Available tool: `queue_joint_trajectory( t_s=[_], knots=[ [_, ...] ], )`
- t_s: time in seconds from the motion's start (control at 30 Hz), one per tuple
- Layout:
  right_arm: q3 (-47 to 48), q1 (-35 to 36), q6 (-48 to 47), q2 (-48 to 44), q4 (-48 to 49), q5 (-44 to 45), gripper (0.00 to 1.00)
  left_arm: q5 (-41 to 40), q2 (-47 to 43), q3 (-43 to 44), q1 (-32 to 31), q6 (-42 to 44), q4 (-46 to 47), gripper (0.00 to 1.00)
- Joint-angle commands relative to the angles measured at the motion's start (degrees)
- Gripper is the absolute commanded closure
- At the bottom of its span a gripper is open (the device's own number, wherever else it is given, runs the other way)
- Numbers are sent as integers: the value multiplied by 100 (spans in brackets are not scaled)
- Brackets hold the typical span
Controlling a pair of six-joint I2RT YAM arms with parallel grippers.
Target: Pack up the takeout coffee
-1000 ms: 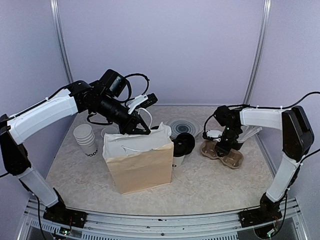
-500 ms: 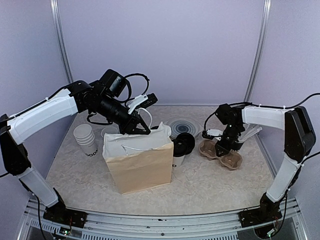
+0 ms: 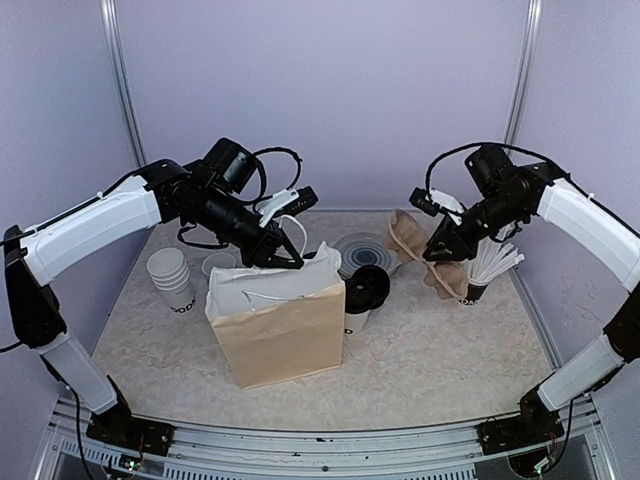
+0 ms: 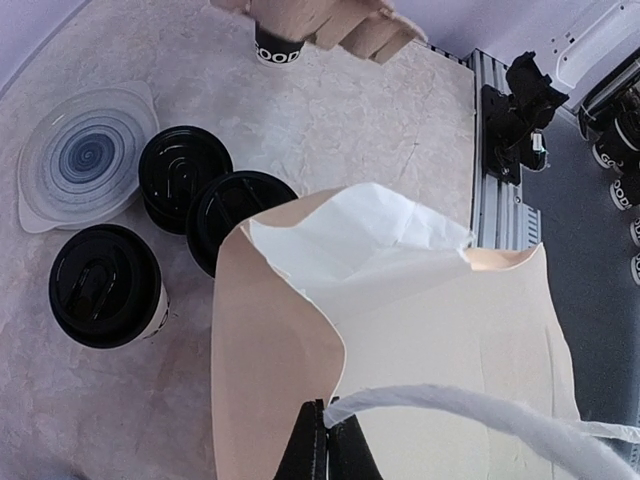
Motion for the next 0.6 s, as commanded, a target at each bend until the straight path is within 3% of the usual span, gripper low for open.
queue_joint_trajectory(
  t_s=[0.0, 0.33, 0.57],
  knots=[
    [871, 315, -392, -345, -238, -1260, 74, 227, 246, 270, -12, -14, -266, 100],
    [2775, 1460, -603, 253, -436, -2850, 73, 320, 452, 615, -123, -179, -421, 100],
    [3669, 2536, -793, 870, -437, -2752, 72, 348, 463, 799, -210, -252, -500, 100]
  ],
)
